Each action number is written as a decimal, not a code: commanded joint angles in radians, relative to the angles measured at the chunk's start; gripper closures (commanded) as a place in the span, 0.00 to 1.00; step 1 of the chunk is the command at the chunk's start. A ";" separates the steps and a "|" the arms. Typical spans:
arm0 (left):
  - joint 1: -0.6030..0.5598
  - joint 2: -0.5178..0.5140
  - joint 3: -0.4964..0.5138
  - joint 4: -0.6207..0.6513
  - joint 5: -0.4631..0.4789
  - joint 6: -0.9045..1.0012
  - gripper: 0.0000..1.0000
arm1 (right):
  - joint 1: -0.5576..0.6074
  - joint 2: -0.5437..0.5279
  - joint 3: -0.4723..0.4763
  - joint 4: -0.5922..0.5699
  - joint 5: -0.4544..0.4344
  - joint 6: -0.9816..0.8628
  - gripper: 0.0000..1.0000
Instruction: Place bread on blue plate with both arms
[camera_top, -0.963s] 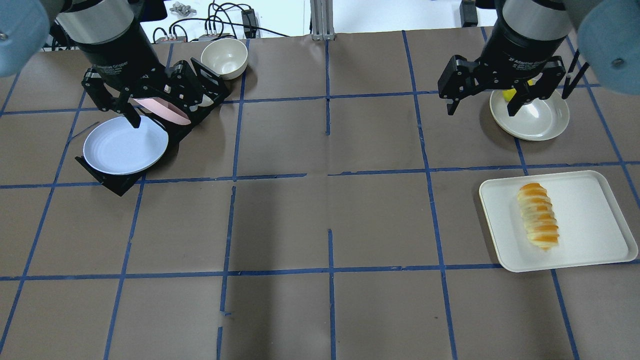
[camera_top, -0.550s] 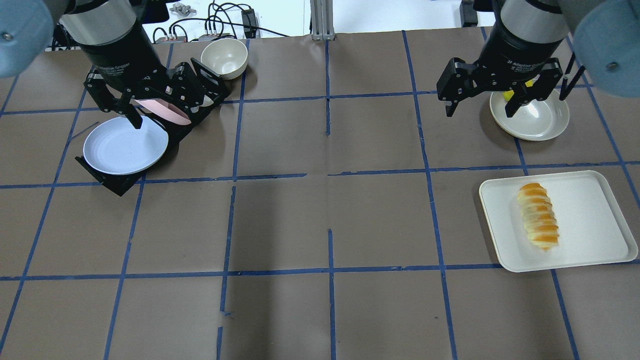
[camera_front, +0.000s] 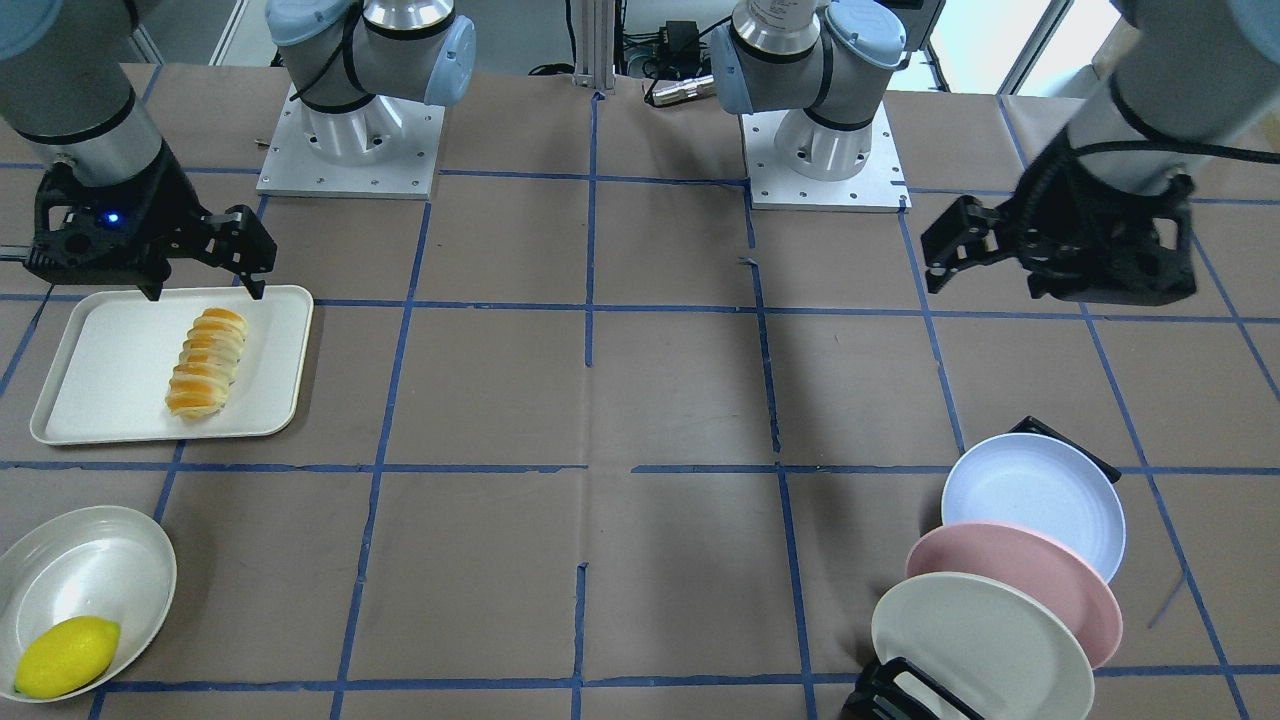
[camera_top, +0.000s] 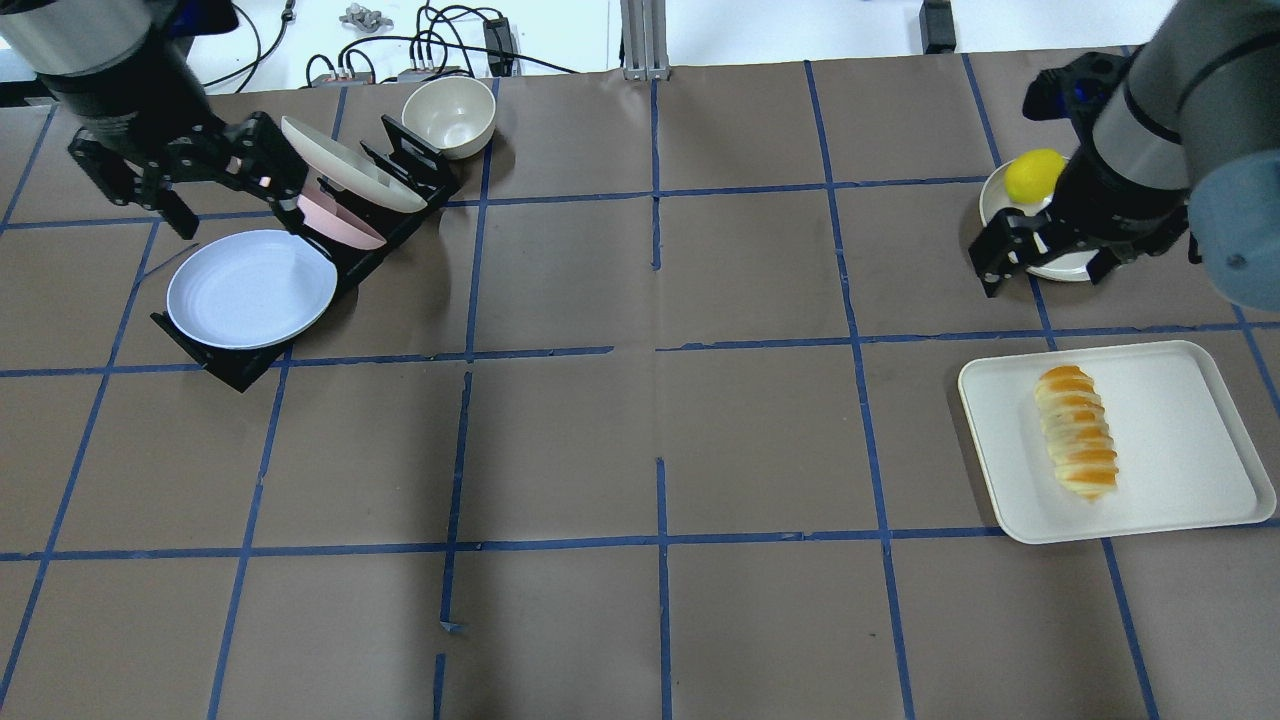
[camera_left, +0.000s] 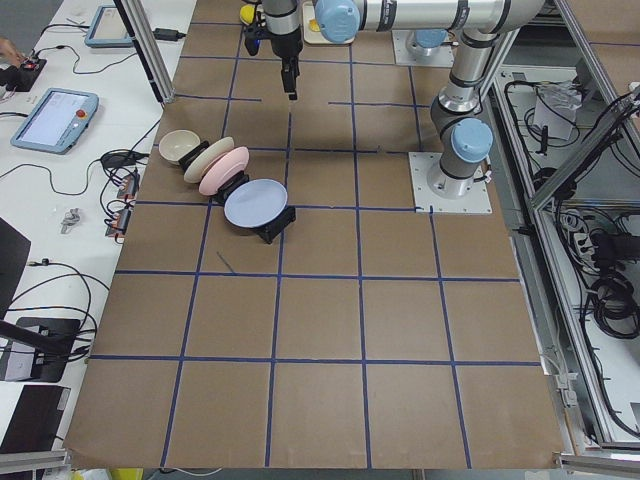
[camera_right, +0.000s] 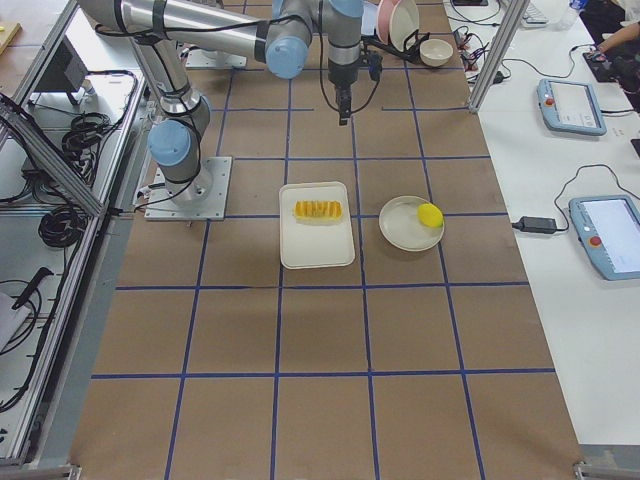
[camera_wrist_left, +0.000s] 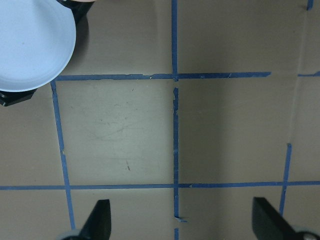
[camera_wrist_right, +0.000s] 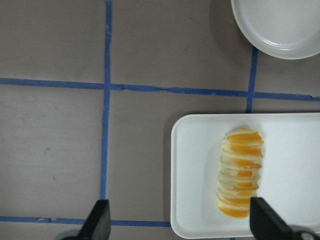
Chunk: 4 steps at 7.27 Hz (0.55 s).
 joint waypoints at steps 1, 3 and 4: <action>0.149 -0.075 0.016 0.035 -0.004 0.241 0.00 | -0.202 -0.017 0.248 -0.219 0.011 -0.117 0.05; 0.277 -0.201 0.017 0.152 -0.023 0.452 0.00 | -0.247 -0.010 0.420 -0.393 0.040 -0.121 0.05; 0.327 -0.276 0.020 0.226 -0.092 0.532 0.00 | -0.249 -0.009 0.427 -0.401 0.040 -0.122 0.07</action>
